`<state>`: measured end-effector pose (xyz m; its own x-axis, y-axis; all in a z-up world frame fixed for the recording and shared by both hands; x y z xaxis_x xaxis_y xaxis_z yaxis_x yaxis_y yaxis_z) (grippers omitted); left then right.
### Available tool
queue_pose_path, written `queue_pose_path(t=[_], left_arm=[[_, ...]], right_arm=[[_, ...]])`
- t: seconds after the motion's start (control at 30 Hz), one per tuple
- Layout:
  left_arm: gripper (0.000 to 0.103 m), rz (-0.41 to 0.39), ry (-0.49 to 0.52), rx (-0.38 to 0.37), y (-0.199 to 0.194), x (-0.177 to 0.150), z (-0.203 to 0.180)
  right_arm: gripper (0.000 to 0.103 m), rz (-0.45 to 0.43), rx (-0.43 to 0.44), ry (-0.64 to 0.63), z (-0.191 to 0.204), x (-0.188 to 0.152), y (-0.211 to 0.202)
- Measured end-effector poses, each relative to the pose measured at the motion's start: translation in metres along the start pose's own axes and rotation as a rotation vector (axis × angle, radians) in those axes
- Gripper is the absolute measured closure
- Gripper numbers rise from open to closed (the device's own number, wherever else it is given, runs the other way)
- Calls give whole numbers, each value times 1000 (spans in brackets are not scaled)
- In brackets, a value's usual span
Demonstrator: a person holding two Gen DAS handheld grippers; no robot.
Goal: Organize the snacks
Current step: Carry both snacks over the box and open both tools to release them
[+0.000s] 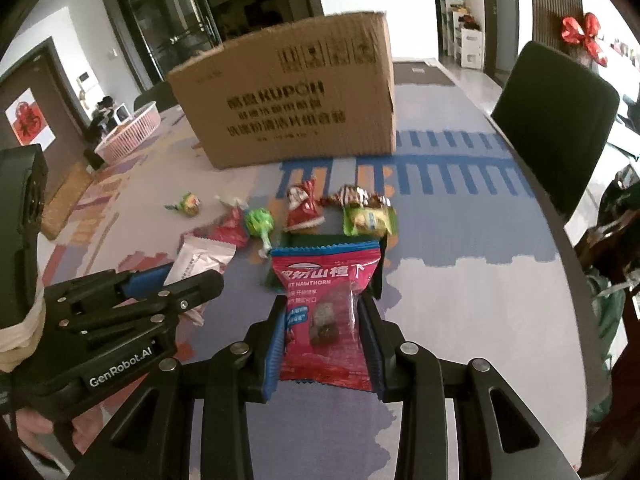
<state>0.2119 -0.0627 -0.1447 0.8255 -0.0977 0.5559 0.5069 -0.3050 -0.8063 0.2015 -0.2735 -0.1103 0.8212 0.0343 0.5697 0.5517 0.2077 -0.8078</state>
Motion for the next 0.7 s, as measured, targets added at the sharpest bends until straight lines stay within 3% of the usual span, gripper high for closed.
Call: queue_pose_path(t=[0.7], left_arm=[[71, -218, 65, 30, -70, 112, 0]], right_arm=[[67, -194, 25, -23, 8, 109, -53]])
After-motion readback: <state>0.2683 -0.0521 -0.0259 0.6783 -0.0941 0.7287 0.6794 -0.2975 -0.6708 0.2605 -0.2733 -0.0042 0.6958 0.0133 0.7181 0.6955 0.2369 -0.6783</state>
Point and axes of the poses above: each gripper's, at about its wrist camera, not at the fingertips, and y roughly the way its jaws point, z to its left, x to its top, the point moved 9 cm from there along y, roughly the way its jaws point, and after that the axes turned 3 degrees about -x, right-handed, at the moved point
